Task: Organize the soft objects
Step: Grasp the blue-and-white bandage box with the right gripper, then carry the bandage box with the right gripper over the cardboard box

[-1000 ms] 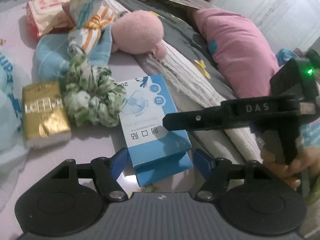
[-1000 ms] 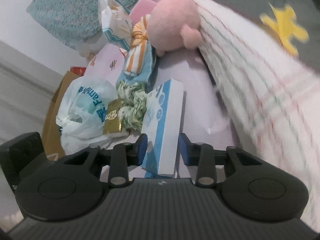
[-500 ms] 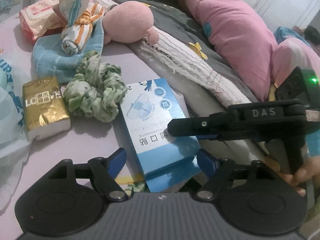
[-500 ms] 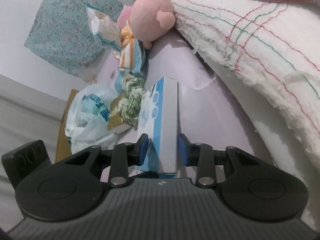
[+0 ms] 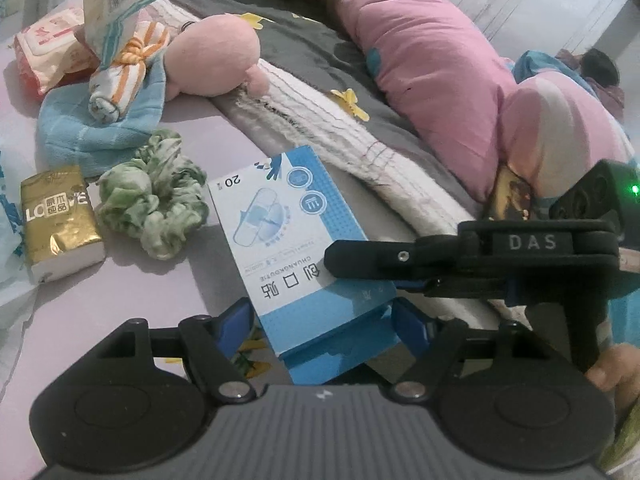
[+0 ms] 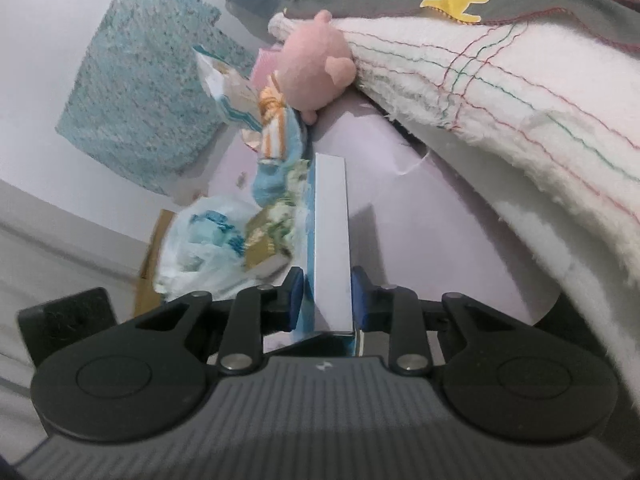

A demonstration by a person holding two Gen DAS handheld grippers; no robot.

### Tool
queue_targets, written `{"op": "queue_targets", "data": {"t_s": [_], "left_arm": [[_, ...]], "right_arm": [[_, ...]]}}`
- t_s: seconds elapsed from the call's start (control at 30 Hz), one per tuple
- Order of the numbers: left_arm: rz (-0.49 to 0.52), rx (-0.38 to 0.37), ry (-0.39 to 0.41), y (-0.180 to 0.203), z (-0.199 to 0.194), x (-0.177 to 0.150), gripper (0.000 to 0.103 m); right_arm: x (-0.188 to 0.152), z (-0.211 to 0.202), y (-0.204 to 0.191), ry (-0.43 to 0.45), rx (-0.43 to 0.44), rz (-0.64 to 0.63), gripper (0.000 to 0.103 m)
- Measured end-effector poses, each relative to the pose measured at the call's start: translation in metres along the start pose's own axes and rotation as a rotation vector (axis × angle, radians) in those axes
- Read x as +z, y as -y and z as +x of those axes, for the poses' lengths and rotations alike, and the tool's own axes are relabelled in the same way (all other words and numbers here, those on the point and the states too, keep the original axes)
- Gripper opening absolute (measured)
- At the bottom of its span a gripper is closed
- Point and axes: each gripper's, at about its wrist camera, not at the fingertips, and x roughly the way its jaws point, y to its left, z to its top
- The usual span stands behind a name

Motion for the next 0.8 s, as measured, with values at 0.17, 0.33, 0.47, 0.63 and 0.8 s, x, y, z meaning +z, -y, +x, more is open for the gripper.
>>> {"op": "queue_targets", "data": {"t_s": [0.17, 0.33, 0.47, 0.63, 0.8], "left_arm": [[0.019, -0.004, 0.059, 0.006, -0.019, 0.005, 0.077], [0.013, -0.003, 0.088, 0.006, -0.035, 0.002, 0.077], [0.011, -0.005, 0.125, 0.005, -0.057, 0.002, 0.077], [-0.011, 0.033, 0.201, -0.003, -0.101, 0.001, 0.077], [-0.080, 0.114, 0.284, -0.031, -0.155, -0.005, 0.077]], "right_arm": [[0.004, -0.010, -0.016, 0.040, 0.027, -0.036, 0.024], [-0.001, -0.013, -0.028, 0.051, 0.049, -0.052, 0.024], [-0.004, -0.018, -0.042, 0.056, 0.093, -0.068, 0.024], [-0.004, -0.007, -0.083, 0.030, 0.169, -0.142, 0.024], [-0.002, 0.024, -0.137, -0.037, 0.258, -0.238, 0.024]]}}
